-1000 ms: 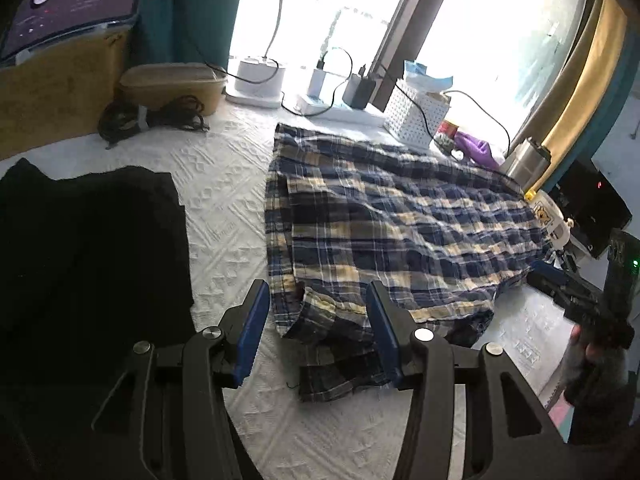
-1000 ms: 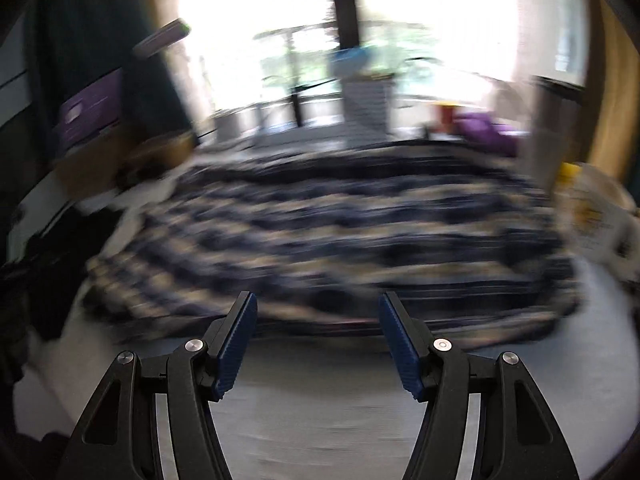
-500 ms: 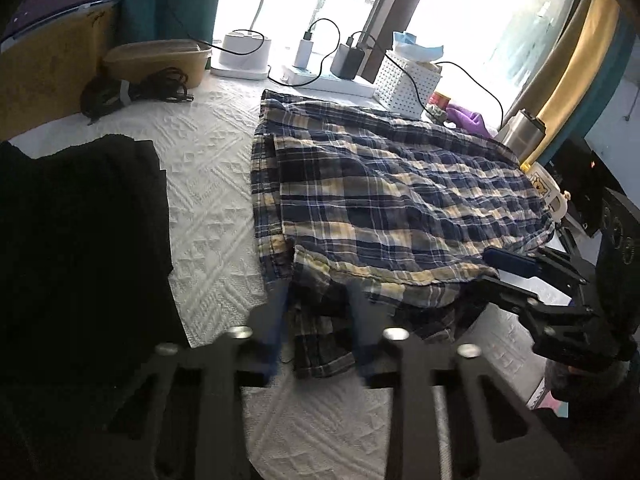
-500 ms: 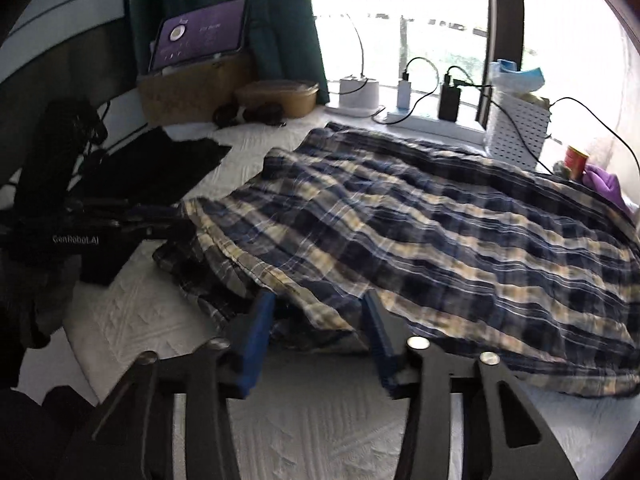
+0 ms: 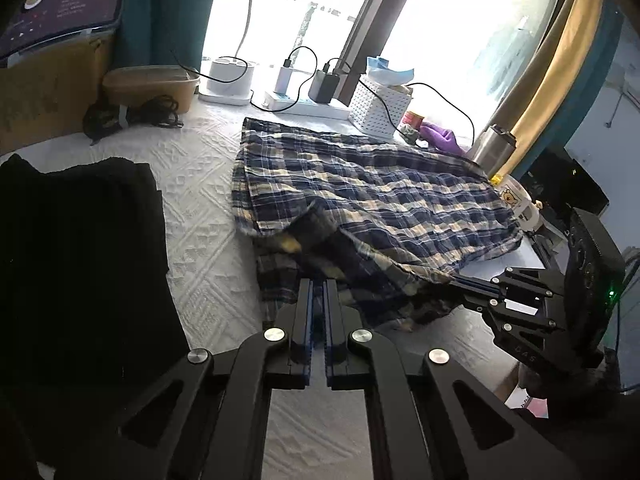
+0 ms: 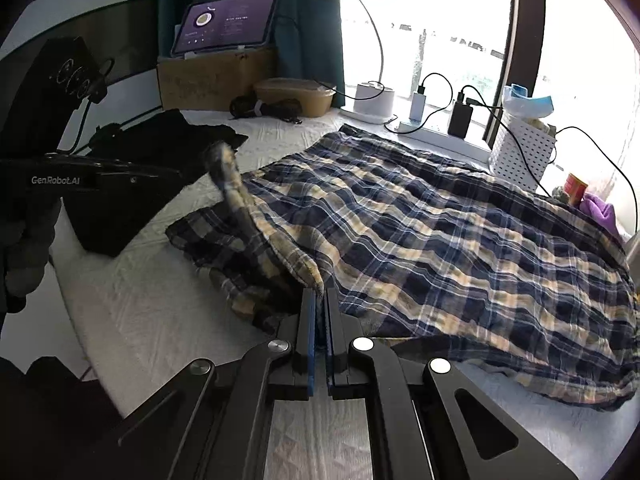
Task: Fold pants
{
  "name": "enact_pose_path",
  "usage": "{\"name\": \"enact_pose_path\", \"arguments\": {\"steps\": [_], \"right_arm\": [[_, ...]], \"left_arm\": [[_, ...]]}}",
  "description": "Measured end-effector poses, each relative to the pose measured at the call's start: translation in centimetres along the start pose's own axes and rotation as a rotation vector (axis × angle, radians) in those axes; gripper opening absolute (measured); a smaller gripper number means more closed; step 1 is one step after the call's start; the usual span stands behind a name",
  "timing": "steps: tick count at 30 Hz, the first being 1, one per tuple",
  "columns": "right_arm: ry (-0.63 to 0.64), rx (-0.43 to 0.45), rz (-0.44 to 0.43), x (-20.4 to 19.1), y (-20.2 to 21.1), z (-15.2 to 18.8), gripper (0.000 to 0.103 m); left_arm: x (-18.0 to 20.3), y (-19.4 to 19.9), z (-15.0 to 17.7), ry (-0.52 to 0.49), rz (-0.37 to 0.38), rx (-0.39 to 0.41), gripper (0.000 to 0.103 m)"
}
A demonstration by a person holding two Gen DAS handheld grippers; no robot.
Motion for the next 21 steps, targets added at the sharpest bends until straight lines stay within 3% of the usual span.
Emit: {"name": "enact_pose_path", "arguments": {"steps": [5,9,10,11,13,17,21], "right_arm": [[0.009,-0.009,-0.021,-0.9,0.1,0.6,0.003],[0.002,-0.025,-0.026,-1.0,-0.6,1.1,0.003],[-0.005,-0.020,-0.025,-1.0,-0.6,1.1,0.003],[-0.018,-0.013,-0.026,-0.8,-0.7,1.0,0.004],[-0.040,0.006,-0.029,-0.5,-0.6,0.9,0.004],[-0.061,0.020,-0.036,-0.1,-0.6,0.8,0.004],[-0.083,0.041,-0.038,0.4,-0.1,1.0,0.004]], "left_arm": [[-0.4,-0.6,0.1,-0.006,-0.036,-0.028,0.003],[0.1,-0.4,-1.5,-0.047,-0.066,0.014,0.007],[0.2,-0.5,-1.9,-0.054,-0.065,0.029,0.021],[0.3,-0.6,-2.2,-0.056,-0.061,0.032,0.043],[0.3,-1.2,-2.7,-0.055,-0.053,0.027,0.058],[1.1,-3.5,-2.6,-0.100,-0.052,-0.045,0.058],[0.5,-5.8,-1.8,-0.086,-0.100,-0.140,0.055]]}}
Point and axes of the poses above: each gripper's, at about its wrist camera, not at the fingertips, and y roughly against the way its jaws point, x to its right, z to its underside, the point moved 1 cm from there along -y, roughly the way its jaws point, and after that the axes turned 12 degrees about y, right-handed, at the moved point
